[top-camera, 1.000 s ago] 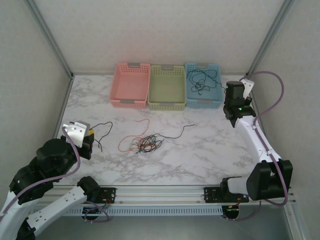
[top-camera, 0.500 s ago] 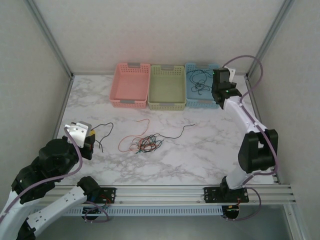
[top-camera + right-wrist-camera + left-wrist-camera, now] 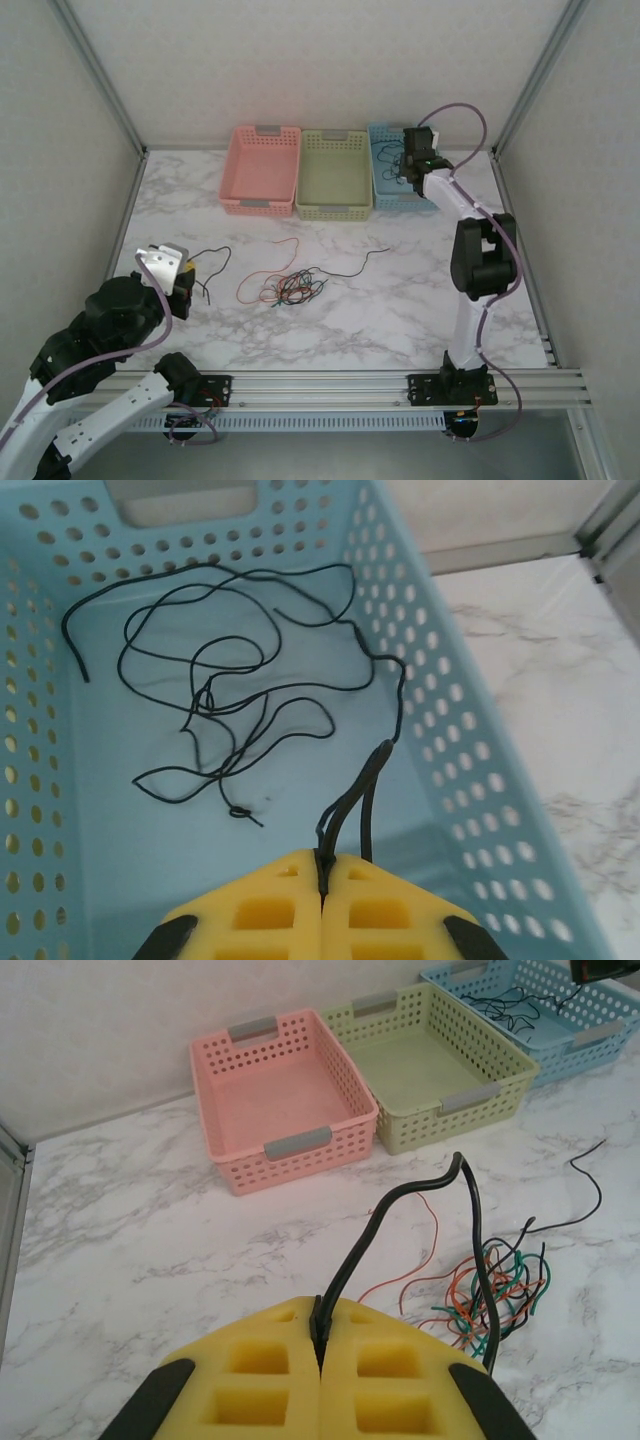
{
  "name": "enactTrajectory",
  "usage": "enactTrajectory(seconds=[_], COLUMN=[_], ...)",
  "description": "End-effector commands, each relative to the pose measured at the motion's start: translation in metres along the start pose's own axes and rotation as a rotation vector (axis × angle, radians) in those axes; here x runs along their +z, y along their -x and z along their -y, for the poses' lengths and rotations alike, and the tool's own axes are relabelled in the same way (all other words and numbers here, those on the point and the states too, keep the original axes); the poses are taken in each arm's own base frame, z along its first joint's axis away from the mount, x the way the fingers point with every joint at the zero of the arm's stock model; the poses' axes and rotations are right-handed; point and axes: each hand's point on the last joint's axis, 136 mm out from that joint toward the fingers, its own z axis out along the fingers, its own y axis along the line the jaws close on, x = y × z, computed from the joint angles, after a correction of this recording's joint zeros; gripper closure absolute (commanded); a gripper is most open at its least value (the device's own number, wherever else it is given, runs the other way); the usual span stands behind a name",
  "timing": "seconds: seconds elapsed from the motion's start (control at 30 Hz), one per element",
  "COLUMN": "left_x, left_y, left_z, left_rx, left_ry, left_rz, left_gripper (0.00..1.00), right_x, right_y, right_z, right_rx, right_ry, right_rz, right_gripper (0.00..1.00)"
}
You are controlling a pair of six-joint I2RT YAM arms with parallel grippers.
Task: Untangle the cables
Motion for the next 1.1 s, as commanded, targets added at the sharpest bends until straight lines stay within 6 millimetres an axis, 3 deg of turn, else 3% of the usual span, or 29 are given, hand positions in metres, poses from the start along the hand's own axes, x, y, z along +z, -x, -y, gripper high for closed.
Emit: enactTrajectory(seconds=[0.0, 0.23, 0.5, 0.73, 1.07], left_x=[0.001, 0.002, 0.004, 0.005, 0.004], left_y=[0.004, 0.002, 0.002, 0.005, 0.005], left_z=[0.003, 0.003, 0.005, 0.008, 0.009], left_rx=[-0.032, -0.038, -0.048, -0.06, -0.073], left_ry=[-0.013, -0.013, -0.019, -0.035, -0.048], left_rz=[0.021, 0.016, 0.019, 0.028, 0.032], left_gripper=[1.0, 1.0, 1.0, 1.0, 1.0], right_x=[0.015, 0.047, 0.057, 0.023, -0.026], right_y=[-0.005, -0.029, -0.041, -0.018, 0.011], right_z=[-0.016, -0.026, -0.032, -0.036, -0.029], right_rx=[0.008, -0.005, 0.001, 0.024, 0.069], right_ry=[0.034, 0.027, 0.036, 0.105, 0.154], right_rz=[-0.03, -0.108, -0.169, -0.151, -0.098], right_gripper=[1.0, 1.0, 1.0, 1.0, 0.66])
